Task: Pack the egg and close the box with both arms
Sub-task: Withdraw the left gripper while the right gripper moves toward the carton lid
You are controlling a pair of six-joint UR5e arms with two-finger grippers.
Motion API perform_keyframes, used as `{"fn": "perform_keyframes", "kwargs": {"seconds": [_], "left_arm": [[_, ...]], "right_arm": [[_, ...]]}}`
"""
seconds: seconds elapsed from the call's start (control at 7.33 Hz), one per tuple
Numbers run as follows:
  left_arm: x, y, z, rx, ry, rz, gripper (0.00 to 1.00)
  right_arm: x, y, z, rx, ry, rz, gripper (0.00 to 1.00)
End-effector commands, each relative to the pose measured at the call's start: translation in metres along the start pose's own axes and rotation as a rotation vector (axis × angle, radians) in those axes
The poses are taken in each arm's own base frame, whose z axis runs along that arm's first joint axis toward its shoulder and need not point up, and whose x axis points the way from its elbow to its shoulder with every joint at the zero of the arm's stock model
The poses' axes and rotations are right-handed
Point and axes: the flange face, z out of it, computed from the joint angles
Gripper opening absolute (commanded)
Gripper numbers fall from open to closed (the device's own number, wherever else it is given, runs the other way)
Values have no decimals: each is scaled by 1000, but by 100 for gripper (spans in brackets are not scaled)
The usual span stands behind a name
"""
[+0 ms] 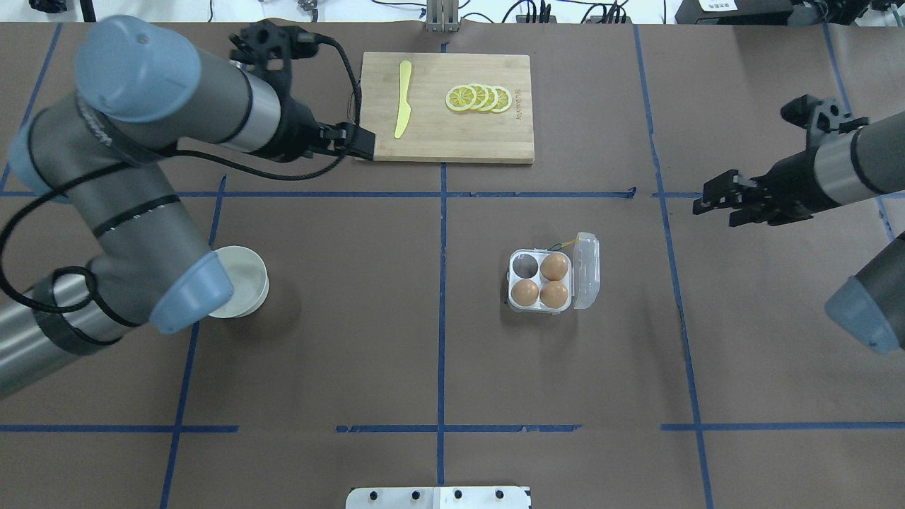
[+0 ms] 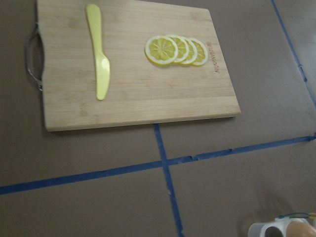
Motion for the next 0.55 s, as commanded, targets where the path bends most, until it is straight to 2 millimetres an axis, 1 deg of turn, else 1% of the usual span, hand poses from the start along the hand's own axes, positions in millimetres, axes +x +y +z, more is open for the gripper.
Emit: {"fn": "perform_keyframes", "kwargs": {"seconds": [0.0,0.14,0.27,0.41], "left_arm": [[-62,-33,-45,23,-35,41,100],[-92,-40,-57,9,-46,60,100],[-118,-44,-65,4,-67,95,100],[-144,-46,-72,7,-97,136,100]], "right_arm": [[-64,57,35,-100,-64,-37,0],[-82,78,51,-131,-71,-70,0],[-94,96,66,-145,-70,-96,0],[-128,108,76,-162,-98,-129,0]]}}
